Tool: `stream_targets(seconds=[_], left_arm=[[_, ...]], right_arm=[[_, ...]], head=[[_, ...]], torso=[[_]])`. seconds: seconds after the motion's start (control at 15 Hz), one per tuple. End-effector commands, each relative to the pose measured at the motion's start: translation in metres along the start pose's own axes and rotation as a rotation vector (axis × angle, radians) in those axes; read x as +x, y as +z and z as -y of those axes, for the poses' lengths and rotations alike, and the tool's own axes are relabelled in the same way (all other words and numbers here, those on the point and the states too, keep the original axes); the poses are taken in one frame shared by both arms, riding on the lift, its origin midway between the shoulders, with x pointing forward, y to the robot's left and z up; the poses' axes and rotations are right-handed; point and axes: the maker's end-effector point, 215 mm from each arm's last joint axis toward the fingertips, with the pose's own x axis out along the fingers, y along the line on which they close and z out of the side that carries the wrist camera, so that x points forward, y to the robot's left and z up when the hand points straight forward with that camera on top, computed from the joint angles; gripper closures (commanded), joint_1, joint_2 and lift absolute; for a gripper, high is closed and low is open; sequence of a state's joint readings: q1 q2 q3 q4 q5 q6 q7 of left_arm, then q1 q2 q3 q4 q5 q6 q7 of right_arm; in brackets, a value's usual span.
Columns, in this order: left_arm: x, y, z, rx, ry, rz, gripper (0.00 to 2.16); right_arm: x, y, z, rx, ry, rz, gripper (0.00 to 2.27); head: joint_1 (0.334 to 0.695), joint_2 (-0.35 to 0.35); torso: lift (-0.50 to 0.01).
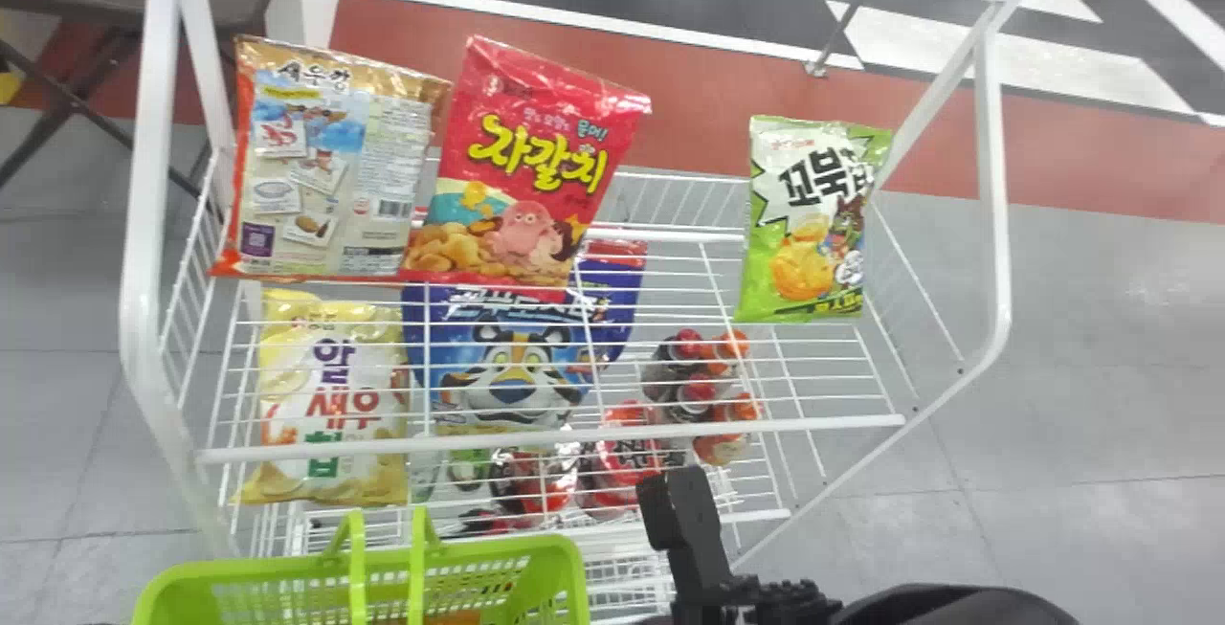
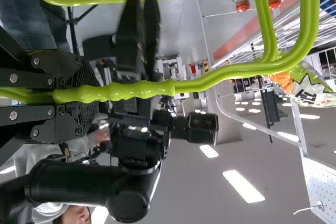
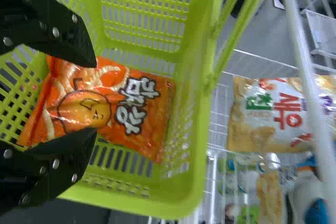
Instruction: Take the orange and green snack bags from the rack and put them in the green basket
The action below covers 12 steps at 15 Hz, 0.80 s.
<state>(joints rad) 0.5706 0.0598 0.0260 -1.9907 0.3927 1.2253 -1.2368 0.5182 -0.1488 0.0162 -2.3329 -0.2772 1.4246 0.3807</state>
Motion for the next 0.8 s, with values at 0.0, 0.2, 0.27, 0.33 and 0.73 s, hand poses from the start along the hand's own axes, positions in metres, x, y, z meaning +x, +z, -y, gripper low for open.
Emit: stream_targets(seconds=[0.0,0.2,0.27,0.33,0.73], left_arm=[[0.0,-0.001,0.0,-0.004,-0.001,0.0,2.15],[-0.001,0.0,-0.002,-0.003,0.003,0.0,2.15],[-0.001,0.0,-0.002,-0.003,0.003,0.0,2.15],[0.0,0.0,-0.001,-0.002,0.002,0.0,2.15],[0.001,0.001,-0.003,-0.006,0.011,-0.012,2.15]], right_arm=[[-0.024,0.051,0.006,-0.052,-0.021,0.161,0.06],[-0.075,0.137,0.009,-0.159,-0.056,0.445,0.05],[-0.092,0.157,0.011,-0.186,-0.07,0.518,0.05],[-0.114,0.184,0.013,-0.228,-0.094,0.621,0.06],[-0.207,0.264,0.053,-0.369,-0.237,1.017,0.08]], head=[[0.695,-0.344],[0.695,-0.334],[0.695,-0.333],[0.695,-0.335],[0.695,-0.35]], torso=[[0.0],[0.0],[0.0],[0.0],[0.0]])
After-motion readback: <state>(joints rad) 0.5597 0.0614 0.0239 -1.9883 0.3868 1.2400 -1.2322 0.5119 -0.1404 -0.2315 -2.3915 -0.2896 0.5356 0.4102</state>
